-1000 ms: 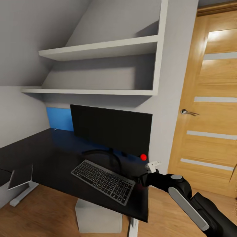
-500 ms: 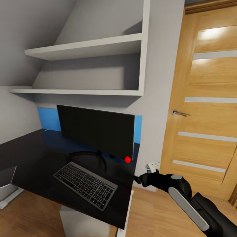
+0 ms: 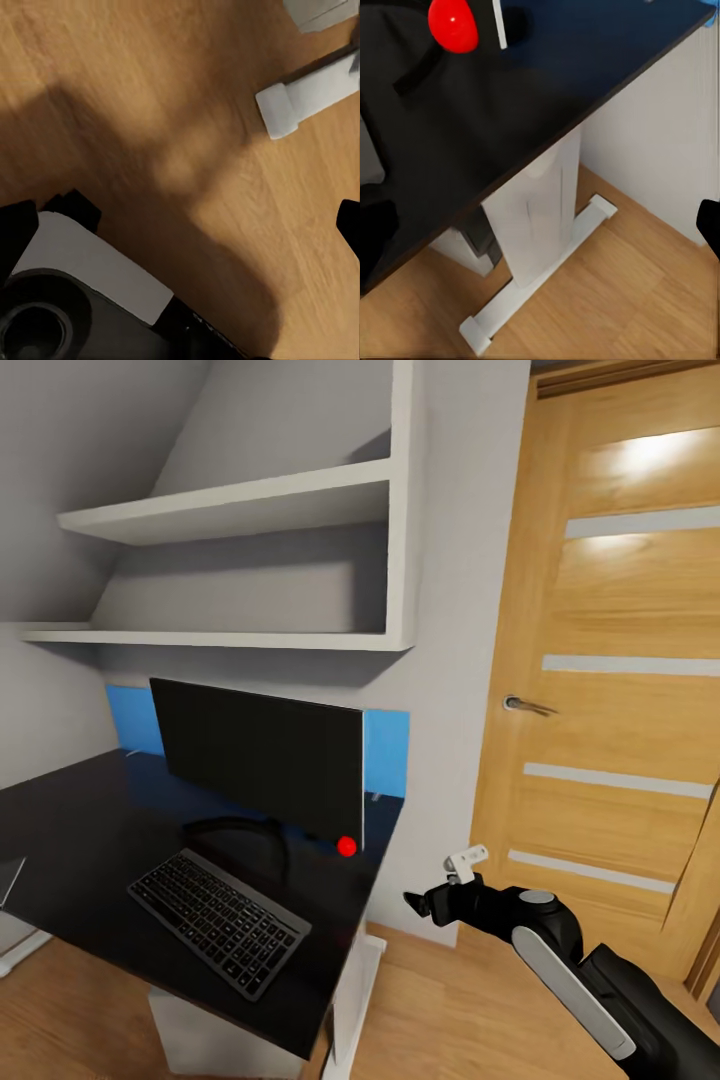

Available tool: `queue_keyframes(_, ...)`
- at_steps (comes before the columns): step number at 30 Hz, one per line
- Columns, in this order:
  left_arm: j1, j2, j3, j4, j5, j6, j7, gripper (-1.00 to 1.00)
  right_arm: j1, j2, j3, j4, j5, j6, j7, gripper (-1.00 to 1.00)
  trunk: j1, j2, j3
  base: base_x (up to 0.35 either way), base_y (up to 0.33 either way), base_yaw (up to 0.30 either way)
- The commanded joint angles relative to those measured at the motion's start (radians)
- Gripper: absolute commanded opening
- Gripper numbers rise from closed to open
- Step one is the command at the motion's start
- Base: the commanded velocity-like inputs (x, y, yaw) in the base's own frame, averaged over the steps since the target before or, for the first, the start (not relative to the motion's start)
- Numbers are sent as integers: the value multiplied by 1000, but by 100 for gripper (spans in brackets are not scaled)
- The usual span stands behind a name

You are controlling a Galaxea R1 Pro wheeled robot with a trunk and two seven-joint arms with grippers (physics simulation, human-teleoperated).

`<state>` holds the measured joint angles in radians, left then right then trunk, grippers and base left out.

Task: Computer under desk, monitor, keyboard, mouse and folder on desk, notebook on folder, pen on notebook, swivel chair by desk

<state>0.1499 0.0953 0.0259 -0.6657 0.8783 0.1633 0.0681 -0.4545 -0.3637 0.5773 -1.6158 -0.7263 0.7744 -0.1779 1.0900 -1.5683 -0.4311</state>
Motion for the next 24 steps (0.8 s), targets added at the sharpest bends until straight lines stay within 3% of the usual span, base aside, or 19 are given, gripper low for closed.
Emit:
queue_keyframes(1, 6, 0, 3, -5, 10, 1, 6, 100, -1, -1, 2, -1, -10, 0, -10, 100, 0, -1, -1, 0, -339, 156)
queue_keyframes(11, 24, 0, 6, -5, 10, -19, 6, 100, -1, -1, 0, -1, -9, -5, -10, 100, 0, -1, -1, 0, -340, 152)
queue_keyframes(20, 26, 0, 8, -5, 11, -22, 4, 100, -3, 0, 2, 0, 62, -6, -11, 100, 0, -1, -1, 0, -342, 104)
queue_keyframes(24, 44, 0, 51, -7, 11, -28, -43, 100, -9, 6, 1, 5, 76, -5, -12, 100, 0, -1, -1, 0, -341, 218)
